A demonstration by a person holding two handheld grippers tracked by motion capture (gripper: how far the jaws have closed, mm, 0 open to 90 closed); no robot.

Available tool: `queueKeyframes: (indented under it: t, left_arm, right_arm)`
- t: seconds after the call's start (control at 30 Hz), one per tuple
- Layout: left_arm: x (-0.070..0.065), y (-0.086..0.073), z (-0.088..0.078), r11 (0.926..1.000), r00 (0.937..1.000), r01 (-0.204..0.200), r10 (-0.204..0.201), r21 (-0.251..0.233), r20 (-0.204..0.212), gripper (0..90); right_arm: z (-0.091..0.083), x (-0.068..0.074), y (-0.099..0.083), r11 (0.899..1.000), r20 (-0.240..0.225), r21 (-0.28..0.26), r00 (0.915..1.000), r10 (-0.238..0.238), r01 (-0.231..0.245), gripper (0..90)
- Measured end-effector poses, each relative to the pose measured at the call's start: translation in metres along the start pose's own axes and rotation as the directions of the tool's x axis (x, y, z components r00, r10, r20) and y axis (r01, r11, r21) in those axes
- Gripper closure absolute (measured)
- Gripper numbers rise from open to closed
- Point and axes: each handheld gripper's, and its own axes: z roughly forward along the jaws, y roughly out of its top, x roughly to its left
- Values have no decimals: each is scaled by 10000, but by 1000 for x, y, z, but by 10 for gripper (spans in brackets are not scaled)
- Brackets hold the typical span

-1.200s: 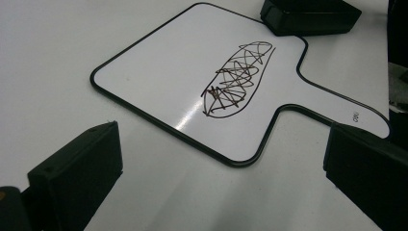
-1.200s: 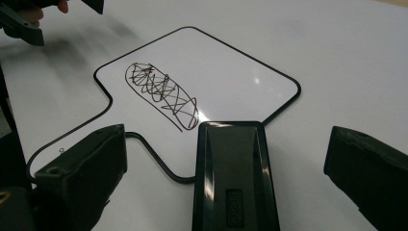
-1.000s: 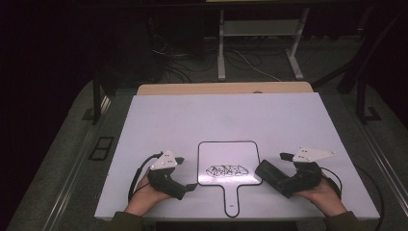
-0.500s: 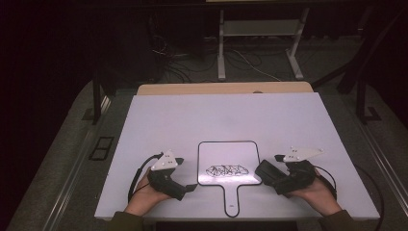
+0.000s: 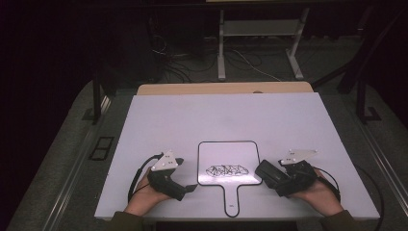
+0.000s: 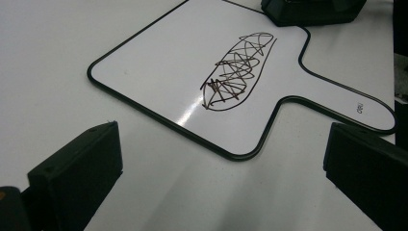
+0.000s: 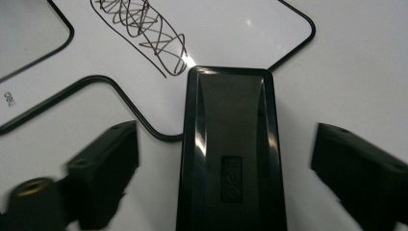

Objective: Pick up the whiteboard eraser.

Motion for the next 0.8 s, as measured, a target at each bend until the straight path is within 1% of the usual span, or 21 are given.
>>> queueKeyframes:
  t: [0.03, 0.1, 0.13, 0.27, 0.37, 0.47, 0.53, 0.63, 0.8]
  left_arm:
    - [0, 0, 0, 10000, 10000, 0, 0, 0, 0, 0]
    - [0, 0, 0, 10000, 10000, -17, 17, 19, -7, 0]
    - [0, 0, 0, 10000, 10000, -15, 15, 12, -3, 0]
    - [0, 0, 0, 10000, 10000, 4, -4, 39, 3, 0]
    - [0, 0, 1, 10000, 10000, -9, 9, 38, 18, 0]
    - [0, 0, 1, 10000, 10000, -33, 33, 36, 26, 0]
    - [-1, 0, 1, 10000, 10000, -37, 37, 35, 35, 0]
    - [-1, 0, 1, 10000, 10000, -48, 48, 59, 38, 0]
    - [0, 0, 1, 10000, 10000, -23, 23, 47, 30, 0]
  right_arm:
    - [0, -1, 0, 9999, -38, 29, 9999, 109, -109, 131]
    - [-1, -2, -1, 9997, -21, 184, 9998, 176, -175, 133]
    - [-1, -2, -1, 9997, 73, 236, 9999, 103, -105, 133]
    - [-1, -3, -2, 9985, 102, 513, 9998, 185, -190, 137]
    - [0, -3, -2, 9985, 213, 550, 9998, 40, -52, 136]
    - [-1, -3, -2, 9986, 290, 532, 9996, 55, -70, 137]
    - [-1, -3, -3, 9982, 252, 572, 9996, 147, -161, 156]
    - [1, -3, -4, 9971, 177, 758, 9998, 104, -117, 200]
    - [2, -2, -3, 9954, 114, 946, 9998, 146, -157, 207]
